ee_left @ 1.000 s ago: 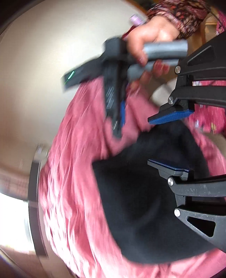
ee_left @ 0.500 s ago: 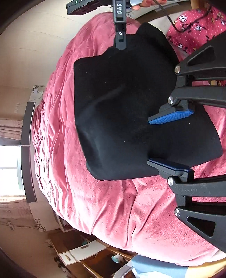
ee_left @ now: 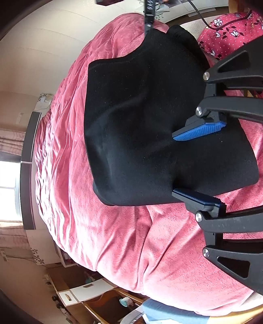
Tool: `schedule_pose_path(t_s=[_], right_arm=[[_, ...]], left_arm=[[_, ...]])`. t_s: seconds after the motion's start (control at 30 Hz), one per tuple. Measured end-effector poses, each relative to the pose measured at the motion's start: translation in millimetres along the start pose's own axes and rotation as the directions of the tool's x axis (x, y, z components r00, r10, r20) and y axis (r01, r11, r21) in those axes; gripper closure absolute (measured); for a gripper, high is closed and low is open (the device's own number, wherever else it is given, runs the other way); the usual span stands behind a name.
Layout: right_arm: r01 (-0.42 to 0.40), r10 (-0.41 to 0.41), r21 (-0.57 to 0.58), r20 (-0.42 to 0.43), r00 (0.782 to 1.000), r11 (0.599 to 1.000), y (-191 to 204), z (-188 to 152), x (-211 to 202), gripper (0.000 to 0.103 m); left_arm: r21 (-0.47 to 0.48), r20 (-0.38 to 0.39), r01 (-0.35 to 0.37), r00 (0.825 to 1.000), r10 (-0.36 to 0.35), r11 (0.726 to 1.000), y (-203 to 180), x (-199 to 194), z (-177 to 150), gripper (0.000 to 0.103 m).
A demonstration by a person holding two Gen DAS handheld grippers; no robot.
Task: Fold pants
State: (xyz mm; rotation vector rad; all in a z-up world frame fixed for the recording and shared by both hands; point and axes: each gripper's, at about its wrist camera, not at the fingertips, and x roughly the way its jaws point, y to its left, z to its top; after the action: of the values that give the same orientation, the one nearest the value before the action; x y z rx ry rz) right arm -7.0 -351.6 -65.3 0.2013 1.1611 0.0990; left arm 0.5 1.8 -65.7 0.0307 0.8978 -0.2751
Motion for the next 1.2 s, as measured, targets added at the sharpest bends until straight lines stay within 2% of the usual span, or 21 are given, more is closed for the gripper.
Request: schedule_pose_path(t_s=[0.07, 0.13, 0.27, 0.33, 0.43, 0.6, 0.7, 0.8, 0.87, 0.97, 1.03, 1.2], right_arm=[[-0.017, 0.017, 0.062, 0.0, 1.0, 0.998, -12, -2, 3, 0.102], [-0.018, 0.015, 0.073, 0.043, 0.999, 0.997, -13, 2, -5, 0.101], [-0.005, 0.014, -0.054, 0.179, 0.984, 0.999, 20, 14, -30, 0.101], [0.041, -0.008, -0.149, 0.216, 0.976, 0.988, 46, 24, -31, 0.101], [0.059, -0.008, -0.221, 0.224, 0.974, 0.974, 78, 39, -20, 0.101], [0.029, 0.028, -0.283, 0.194, 0.981, 0.959, 125, 60, 12, 0.1], [0.054, 0.006, -0.299, 0.195, 0.981, 0.953, 140, 68, 29, 0.09], [0.076, -0.033, -0.274, 0.159, 0.987, 0.959, 134, 74, 50, 0.089], [0.055, -0.028, -0.213, 0.128, 0.991, 0.975, 115, 75, 59, 0.09], [0.014, -0.003, -0.112, 0.1, 0.995, 0.994, 87, 72, 66, 0.097], [-0.008, 0.015, -0.076, 0.096, 0.995, 0.997, 75, 66, 67, 0.103], [-0.011, 0.018, -0.061, 0.11, 0.994, 0.998, 62, 47, 62, 0.103]], left_arm=[[-0.001, 0.001, 0.001, 1.0, -0.001, 1.0, 0, 0, 0, 0.053], [-0.001, 0.001, -0.001, 1.0, 0.001, 1.0, -1, -1, -1, 0.053], [0.0, 0.002, -0.007, 1.0, 0.007, 1.0, -2, -2, 0, 0.053], [0.001, 0.003, -0.011, 1.0, 0.011, 1.0, -3, -1, 1, 0.053], [0.006, 0.004, -0.015, 1.0, 0.015, 1.0, -3, -3, 1, 0.053], [0.01, 0.007, -0.021, 1.0, 0.021, 1.0, -3, -6, 2, 0.053], [0.015, 0.01, -0.026, 1.0, 0.026, 1.0, -4, -6, 2, 0.053], [0.02, 0.015, -0.024, 1.0, 0.023, 1.0, -5, -6, 3, 0.053], [0.023, 0.02, -0.023, 1.0, 0.023, 0.999, -4, -6, 3, 0.053], [0.017, 0.028, -0.017, 0.999, 0.016, 1.0, -3, -7, 4, 0.053], [0.017, 0.027, -0.014, 1.0, 0.014, 1.0, -4, -7, 4, 0.052], [0.009, 0.023, -0.003, 1.0, 0.003, 1.0, -2, -7, 4, 0.049]])
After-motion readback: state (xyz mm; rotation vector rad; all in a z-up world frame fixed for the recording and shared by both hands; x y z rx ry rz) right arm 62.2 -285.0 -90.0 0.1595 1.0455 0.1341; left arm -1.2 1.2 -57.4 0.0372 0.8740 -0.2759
